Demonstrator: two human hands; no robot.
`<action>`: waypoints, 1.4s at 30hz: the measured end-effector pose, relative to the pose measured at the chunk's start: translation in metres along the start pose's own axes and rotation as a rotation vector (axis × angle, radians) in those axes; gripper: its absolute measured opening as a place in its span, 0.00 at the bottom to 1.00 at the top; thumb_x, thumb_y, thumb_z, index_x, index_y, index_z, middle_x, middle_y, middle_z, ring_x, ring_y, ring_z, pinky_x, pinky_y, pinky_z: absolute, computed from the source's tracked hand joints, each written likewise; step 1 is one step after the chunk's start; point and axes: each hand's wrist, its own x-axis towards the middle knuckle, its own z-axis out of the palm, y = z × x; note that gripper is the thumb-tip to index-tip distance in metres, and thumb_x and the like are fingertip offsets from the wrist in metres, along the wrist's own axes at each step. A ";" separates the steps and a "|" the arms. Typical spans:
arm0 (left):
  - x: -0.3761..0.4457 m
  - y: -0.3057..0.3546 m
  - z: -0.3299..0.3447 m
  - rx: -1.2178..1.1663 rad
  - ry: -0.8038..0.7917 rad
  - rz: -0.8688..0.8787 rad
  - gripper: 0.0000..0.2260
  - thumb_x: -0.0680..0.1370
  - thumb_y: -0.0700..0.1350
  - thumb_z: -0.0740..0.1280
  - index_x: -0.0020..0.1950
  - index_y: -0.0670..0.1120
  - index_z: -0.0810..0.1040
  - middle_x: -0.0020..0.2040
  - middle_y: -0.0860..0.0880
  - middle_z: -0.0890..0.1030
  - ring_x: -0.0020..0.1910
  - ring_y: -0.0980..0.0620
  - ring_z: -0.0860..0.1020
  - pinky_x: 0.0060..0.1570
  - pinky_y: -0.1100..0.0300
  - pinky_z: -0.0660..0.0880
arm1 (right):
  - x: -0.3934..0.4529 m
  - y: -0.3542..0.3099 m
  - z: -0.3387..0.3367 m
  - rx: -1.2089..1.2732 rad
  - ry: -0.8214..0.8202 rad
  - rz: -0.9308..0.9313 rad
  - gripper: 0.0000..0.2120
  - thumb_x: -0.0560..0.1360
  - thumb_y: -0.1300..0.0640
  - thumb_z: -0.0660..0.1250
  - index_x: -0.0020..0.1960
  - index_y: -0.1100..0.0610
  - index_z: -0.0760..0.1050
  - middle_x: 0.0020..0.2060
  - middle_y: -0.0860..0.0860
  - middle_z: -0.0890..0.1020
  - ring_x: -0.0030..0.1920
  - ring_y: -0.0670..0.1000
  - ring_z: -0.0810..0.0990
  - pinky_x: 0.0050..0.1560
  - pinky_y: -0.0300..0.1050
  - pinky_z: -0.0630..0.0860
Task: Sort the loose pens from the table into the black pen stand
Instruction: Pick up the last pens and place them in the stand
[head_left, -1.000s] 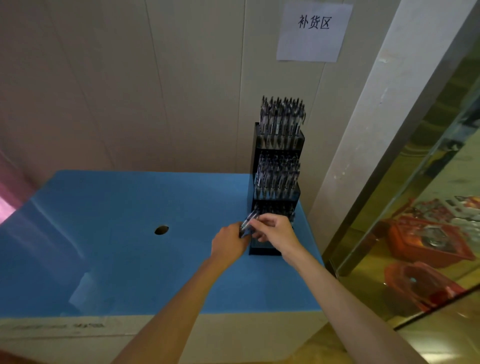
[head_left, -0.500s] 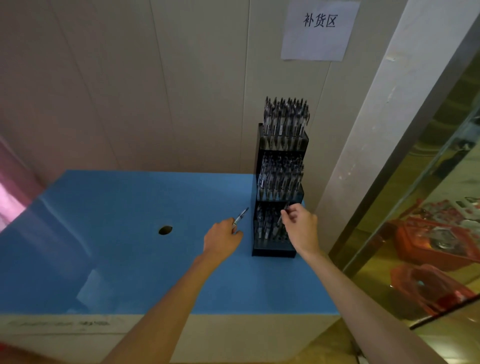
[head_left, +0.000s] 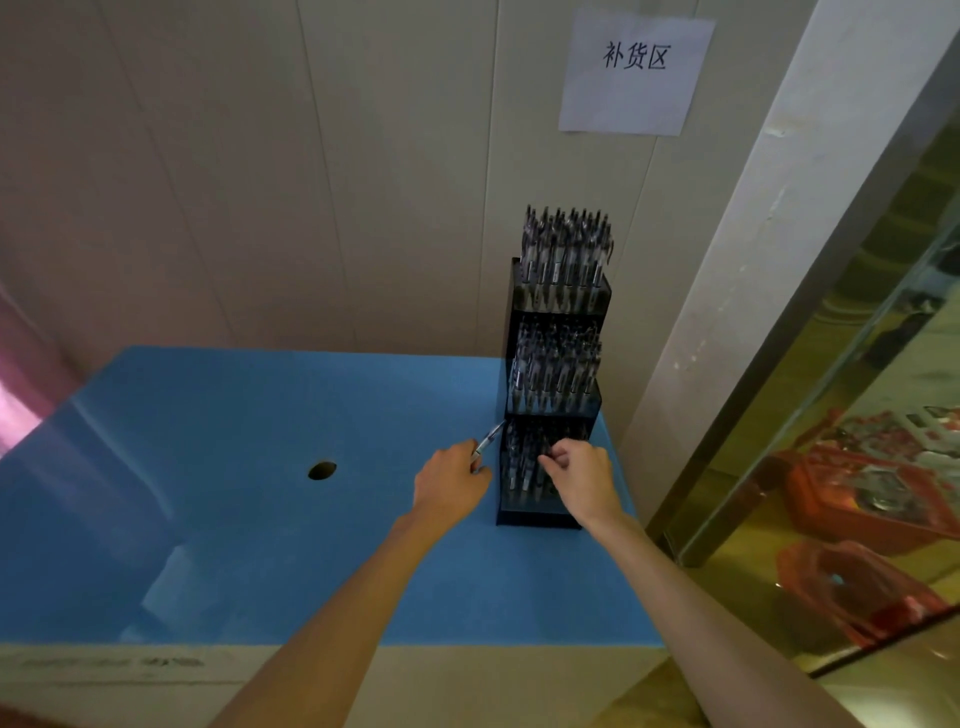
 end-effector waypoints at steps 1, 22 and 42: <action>0.000 0.002 0.000 0.000 0.002 0.001 0.13 0.77 0.44 0.64 0.36 0.50 0.62 0.31 0.51 0.69 0.30 0.51 0.67 0.29 0.59 0.62 | 0.000 0.002 0.002 -0.007 0.000 0.008 0.10 0.77 0.55 0.72 0.42 0.62 0.81 0.34 0.55 0.84 0.37 0.51 0.83 0.41 0.48 0.82; 0.002 0.004 0.012 -0.001 -0.021 0.023 0.14 0.77 0.42 0.65 0.36 0.50 0.62 0.31 0.51 0.68 0.31 0.50 0.67 0.29 0.59 0.61 | 0.000 0.007 0.007 -0.121 -0.067 0.052 0.24 0.77 0.52 0.72 0.26 0.58 0.68 0.20 0.51 0.70 0.22 0.48 0.69 0.25 0.40 0.66; -0.005 0.035 0.015 0.077 -0.127 0.173 0.06 0.77 0.45 0.66 0.51 0.47 0.71 0.41 0.46 0.78 0.40 0.44 0.78 0.35 0.50 0.75 | -0.008 -0.032 -0.030 0.911 -0.166 0.331 0.06 0.79 0.61 0.69 0.50 0.62 0.82 0.45 0.56 0.87 0.46 0.53 0.86 0.50 0.46 0.83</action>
